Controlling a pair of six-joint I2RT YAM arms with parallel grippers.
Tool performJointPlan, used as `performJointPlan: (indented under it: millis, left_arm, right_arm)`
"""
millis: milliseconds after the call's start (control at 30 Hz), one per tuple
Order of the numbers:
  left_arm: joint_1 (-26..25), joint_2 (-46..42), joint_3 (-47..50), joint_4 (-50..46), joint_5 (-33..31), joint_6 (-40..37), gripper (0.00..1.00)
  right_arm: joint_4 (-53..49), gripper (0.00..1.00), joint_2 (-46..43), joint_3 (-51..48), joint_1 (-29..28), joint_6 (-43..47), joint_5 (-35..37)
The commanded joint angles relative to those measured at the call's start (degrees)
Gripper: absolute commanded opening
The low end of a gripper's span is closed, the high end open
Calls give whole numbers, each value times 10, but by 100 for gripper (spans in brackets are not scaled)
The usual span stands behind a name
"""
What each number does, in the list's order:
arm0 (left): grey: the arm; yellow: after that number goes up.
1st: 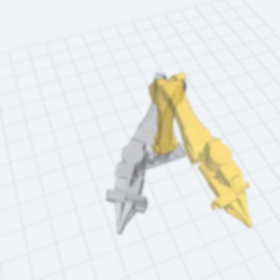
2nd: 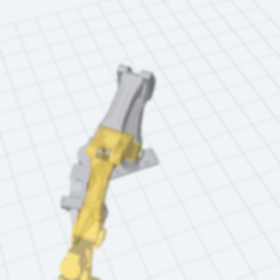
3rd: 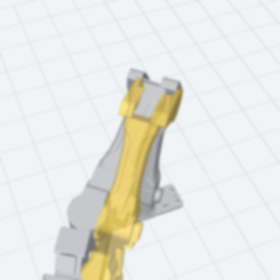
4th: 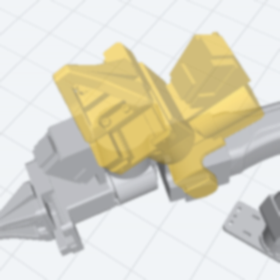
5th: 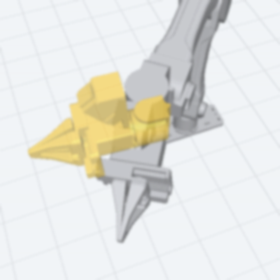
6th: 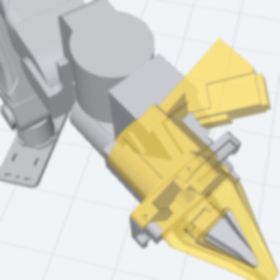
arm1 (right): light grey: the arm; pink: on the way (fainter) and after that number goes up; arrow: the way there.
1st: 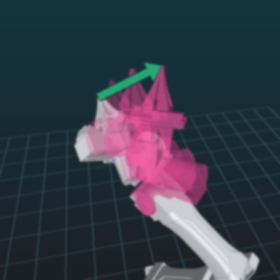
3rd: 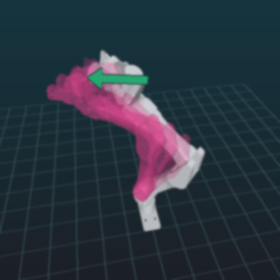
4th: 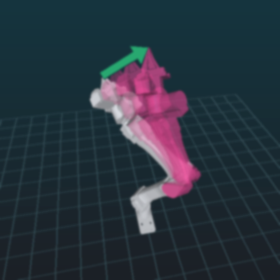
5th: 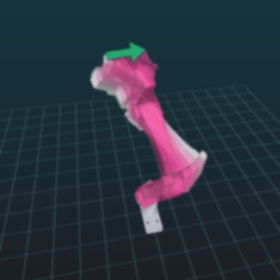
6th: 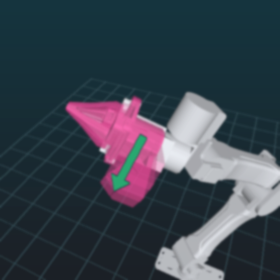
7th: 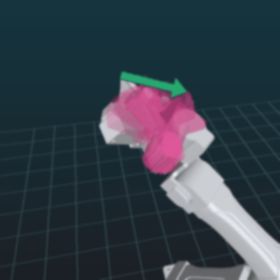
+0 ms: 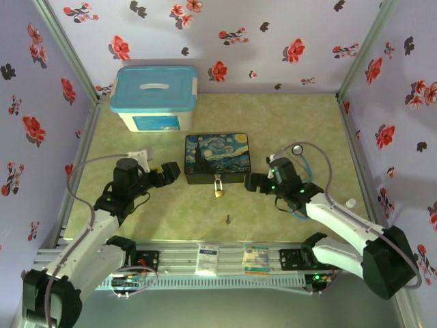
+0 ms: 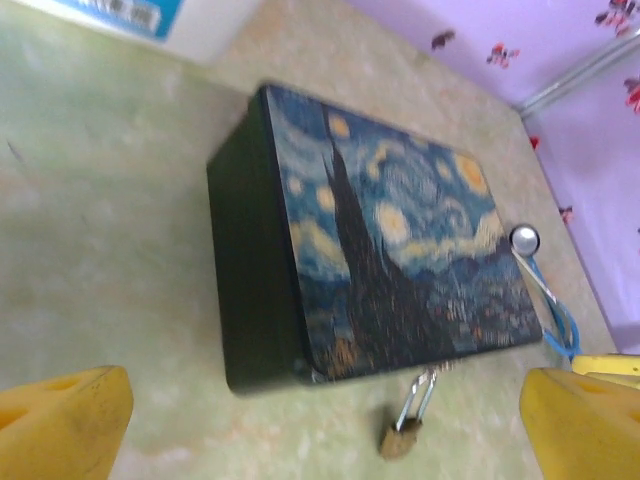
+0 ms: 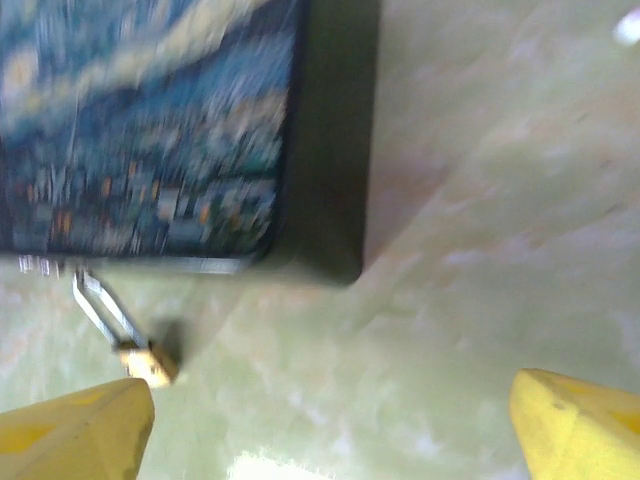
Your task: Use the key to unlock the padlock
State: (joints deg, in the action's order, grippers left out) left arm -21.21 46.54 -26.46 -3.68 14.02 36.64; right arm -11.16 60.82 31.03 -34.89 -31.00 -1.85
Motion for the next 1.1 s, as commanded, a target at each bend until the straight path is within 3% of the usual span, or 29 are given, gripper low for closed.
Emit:
performJointPlan:
  millis: [0,133,400,700,1067]
  left_arm:
    - [-50,-8,27,-52,-78,58,100]
    - [-111,-2,29,-52,-134,83,100]
    - [-204,35,23,-49,-195,132,100]
    - [-225,52,14,-37,-208,131,100]
    - [-229,48,19,-31,-211,133,100]
  right_arm:
    - [-31,89,18,-5,-68,-56,82]
    - [-7,79,66,5,-152,-101,122]
    - [-73,70,168,78,-279,-141,193]
    - [-62,55,229,100,-332,-164,184]
    - [-90,49,246,112,-382,-199,184]
